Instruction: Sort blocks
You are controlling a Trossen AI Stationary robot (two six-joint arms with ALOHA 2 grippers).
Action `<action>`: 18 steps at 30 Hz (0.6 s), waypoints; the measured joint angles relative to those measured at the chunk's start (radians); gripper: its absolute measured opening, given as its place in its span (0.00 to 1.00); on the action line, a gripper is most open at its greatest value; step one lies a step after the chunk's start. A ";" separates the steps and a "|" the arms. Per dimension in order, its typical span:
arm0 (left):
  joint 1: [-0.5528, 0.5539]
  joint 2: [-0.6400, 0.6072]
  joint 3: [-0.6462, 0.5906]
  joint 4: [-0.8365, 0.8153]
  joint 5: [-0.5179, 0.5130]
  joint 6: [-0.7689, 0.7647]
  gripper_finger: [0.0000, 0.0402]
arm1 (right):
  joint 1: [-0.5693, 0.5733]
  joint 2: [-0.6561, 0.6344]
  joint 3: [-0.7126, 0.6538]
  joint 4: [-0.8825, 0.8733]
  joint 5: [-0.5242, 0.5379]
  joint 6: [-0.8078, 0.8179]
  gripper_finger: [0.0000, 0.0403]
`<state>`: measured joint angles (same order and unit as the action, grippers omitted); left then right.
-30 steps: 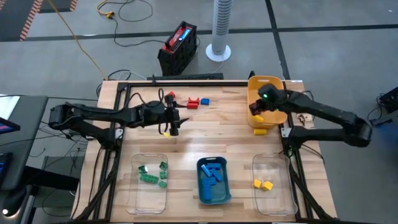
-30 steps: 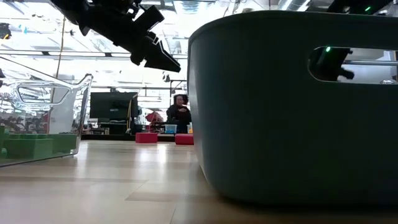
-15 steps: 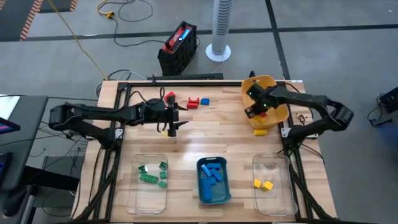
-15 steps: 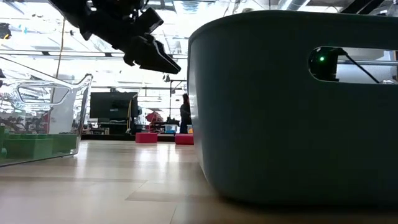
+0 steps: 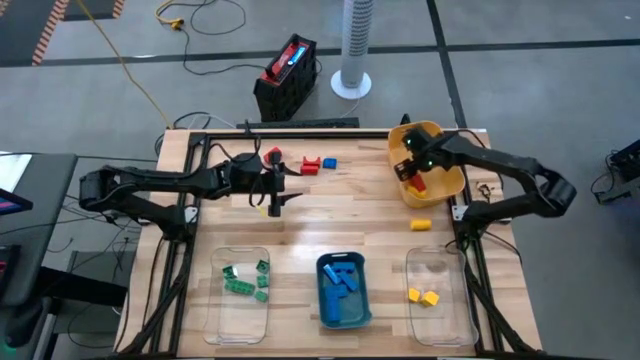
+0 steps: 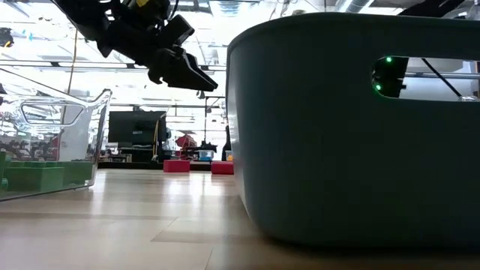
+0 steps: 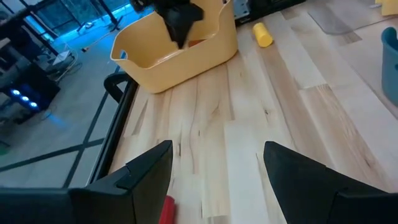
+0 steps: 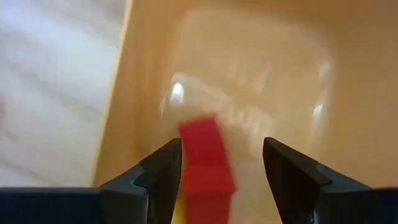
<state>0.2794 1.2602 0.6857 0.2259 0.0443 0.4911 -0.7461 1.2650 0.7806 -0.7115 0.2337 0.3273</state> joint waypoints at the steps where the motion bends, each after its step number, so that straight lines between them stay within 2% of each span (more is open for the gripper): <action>1: 0.000 0.000 0.000 0.000 -0.001 0.002 0.61 | -0.008 -0.004 0.014 0.005 0.020 -0.013 0.58; 11: 0.000 0.000 0.000 -0.012 -0.001 0.005 0.61 | -0.184 0.081 0.099 -0.035 0.090 -0.090 0.56; 18: 0.000 0.000 0.000 -0.012 -0.001 0.012 0.61 | -0.189 0.122 0.138 0.038 0.107 -0.072 0.55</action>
<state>0.2790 1.2602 0.6857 0.2138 0.0429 0.5034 -0.9349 1.3875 0.9183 -0.6731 0.3404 0.2556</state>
